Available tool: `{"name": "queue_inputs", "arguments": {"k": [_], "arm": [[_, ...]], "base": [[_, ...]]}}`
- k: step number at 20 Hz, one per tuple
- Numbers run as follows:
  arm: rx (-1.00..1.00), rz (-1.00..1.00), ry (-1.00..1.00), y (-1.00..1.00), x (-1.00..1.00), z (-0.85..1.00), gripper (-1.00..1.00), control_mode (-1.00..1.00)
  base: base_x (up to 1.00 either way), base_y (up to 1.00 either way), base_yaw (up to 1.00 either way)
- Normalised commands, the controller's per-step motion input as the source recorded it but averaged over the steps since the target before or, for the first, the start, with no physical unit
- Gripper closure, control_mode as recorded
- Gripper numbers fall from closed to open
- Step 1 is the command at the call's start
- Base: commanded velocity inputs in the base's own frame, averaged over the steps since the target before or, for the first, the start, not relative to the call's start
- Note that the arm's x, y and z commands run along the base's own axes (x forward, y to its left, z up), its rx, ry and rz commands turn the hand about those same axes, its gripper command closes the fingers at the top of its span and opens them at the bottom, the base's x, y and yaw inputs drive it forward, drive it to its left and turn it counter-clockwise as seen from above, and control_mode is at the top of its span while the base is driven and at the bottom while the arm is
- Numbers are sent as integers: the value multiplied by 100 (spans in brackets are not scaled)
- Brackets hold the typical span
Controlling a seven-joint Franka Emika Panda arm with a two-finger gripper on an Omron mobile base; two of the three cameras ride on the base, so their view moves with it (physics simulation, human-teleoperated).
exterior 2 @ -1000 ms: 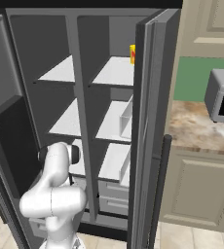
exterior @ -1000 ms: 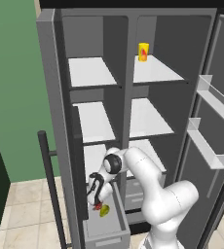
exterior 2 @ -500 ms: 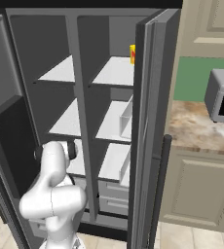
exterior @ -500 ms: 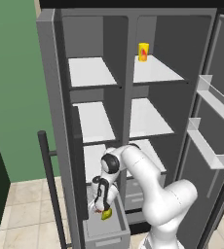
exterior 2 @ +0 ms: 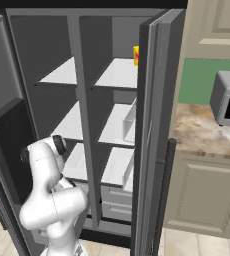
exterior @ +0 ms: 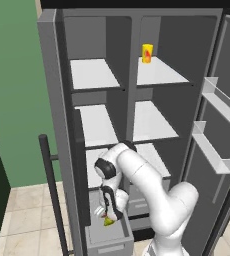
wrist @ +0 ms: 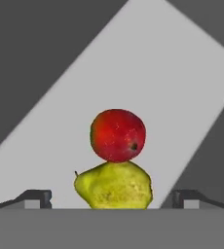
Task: Take the mango and pear from the fridge shelf and place them in the freezer drawer to begin freezing them.
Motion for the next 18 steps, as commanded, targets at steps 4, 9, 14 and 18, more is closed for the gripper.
{"name": "queue_inputs", "arguments": {"k": [4, 9, 14, 18], "arm": [[0, 0, 0, 0, -24, 73, -100, -100], [0, 0, 0, 0, -21, 80, -100, -100], [0, 0, 3, -16, -6, 58, -100, -100], [0, 0, 3, -29, -1, 37, -100, -100]], "base": [[0, 0, 0], [0, 0, 0], [0, 0, 0], [0, 0, 0]]}}
